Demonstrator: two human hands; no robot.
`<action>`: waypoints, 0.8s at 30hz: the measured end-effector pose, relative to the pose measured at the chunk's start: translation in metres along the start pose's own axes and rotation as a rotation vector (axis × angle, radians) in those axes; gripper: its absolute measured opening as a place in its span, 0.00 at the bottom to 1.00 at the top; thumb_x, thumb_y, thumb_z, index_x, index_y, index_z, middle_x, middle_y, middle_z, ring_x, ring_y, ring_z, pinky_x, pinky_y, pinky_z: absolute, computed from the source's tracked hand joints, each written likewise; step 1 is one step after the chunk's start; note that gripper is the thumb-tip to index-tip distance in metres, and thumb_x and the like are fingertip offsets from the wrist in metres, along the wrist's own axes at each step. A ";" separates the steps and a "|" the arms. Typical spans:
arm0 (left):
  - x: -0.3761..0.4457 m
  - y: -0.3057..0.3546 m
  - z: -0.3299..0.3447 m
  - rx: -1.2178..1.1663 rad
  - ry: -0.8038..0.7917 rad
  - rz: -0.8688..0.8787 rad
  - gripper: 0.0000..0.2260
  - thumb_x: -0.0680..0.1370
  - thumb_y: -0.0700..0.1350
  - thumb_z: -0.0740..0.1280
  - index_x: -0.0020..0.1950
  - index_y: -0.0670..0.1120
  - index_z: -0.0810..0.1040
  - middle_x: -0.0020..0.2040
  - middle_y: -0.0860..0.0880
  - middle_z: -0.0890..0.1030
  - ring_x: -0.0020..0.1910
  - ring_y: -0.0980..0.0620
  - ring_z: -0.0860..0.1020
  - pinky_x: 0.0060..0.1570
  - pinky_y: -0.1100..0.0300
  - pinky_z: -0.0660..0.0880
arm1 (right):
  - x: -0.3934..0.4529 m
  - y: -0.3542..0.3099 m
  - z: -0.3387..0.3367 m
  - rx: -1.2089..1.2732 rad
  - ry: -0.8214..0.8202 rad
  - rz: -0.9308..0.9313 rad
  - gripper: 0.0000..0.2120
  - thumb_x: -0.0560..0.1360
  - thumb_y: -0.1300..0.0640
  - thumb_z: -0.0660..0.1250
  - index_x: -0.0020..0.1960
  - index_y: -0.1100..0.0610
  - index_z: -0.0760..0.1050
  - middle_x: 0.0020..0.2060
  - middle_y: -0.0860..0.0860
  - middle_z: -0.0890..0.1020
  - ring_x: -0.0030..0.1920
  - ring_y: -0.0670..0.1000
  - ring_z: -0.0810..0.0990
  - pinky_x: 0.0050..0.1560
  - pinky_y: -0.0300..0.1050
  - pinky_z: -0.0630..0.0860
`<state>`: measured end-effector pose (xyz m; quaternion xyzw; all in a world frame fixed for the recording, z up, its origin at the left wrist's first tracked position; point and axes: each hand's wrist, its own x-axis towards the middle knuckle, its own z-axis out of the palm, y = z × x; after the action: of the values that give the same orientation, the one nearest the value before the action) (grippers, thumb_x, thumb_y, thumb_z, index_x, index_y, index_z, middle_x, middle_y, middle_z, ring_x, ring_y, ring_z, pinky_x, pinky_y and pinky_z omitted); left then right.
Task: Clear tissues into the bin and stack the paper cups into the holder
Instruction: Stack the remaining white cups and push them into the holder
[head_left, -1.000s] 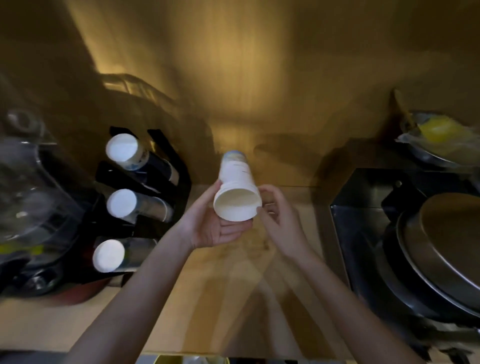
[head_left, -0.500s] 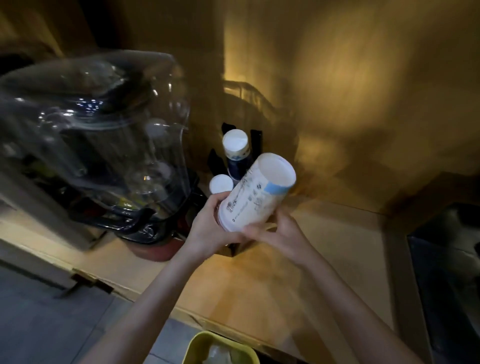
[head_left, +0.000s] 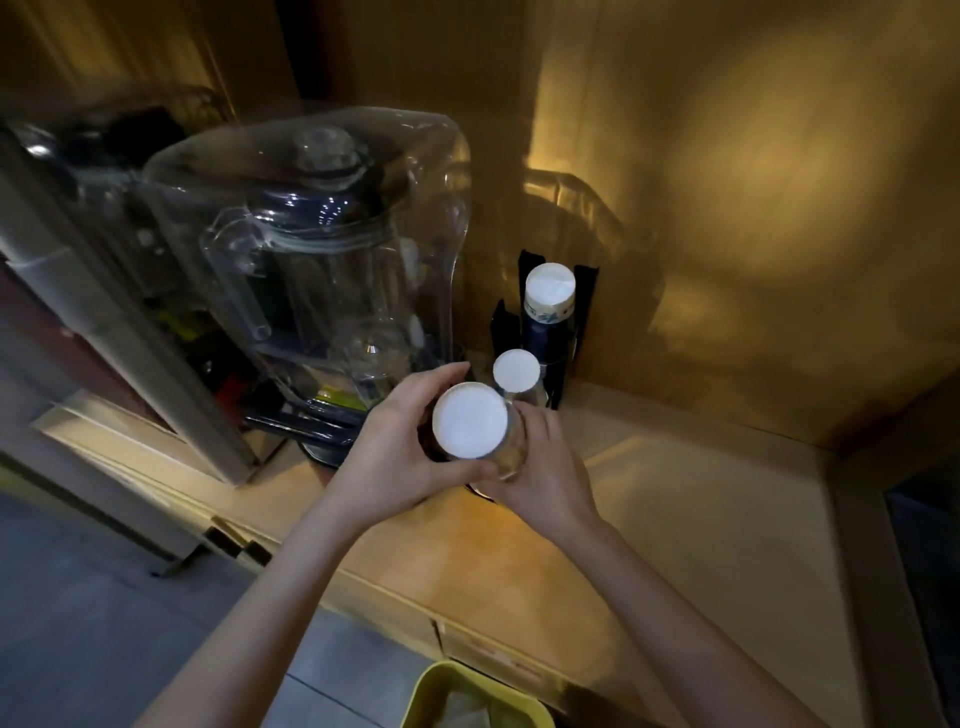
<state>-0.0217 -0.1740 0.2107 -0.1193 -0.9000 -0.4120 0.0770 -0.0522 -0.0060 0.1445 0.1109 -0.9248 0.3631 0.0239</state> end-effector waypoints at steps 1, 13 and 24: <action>0.001 0.003 0.000 0.054 0.032 0.019 0.36 0.59 0.57 0.75 0.65 0.52 0.70 0.58 0.58 0.74 0.56 0.64 0.71 0.53 0.77 0.67 | 0.000 0.000 0.005 -0.043 0.005 0.008 0.42 0.62 0.42 0.74 0.69 0.54 0.60 0.65 0.51 0.68 0.63 0.52 0.71 0.53 0.48 0.74; 0.014 -0.038 0.048 0.236 -0.047 -0.116 0.31 0.65 0.47 0.75 0.66 0.43 0.70 0.62 0.44 0.75 0.61 0.46 0.75 0.59 0.57 0.70 | 0.003 0.009 0.011 -0.086 -0.148 -0.014 0.27 0.71 0.51 0.68 0.67 0.53 0.62 0.63 0.51 0.72 0.62 0.53 0.72 0.53 0.48 0.72; 0.031 -0.046 0.083 0.275 -0.167 -0.214 0.32 0.69 0.45 0.72 0.70 0.41 0.64 0.64 0.41 0.71 0.61 0.41 0.74 0.60 0.49 0.72 | 0.007 0.015 0.001 -0.230 -0.159 -0.083 0.16 0.76 0.57 0.60 0.63 0.57 0.68 0.58 0.55 0.78 0.59 0.57 0.74 0.54 0.52 0.73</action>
<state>-0.0677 -0.1350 0.1313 -0.0450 -0.9587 -0.2795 -0.0267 -0.0621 0.0023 0.1344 0.1738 -0.9539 0.2437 -0.0219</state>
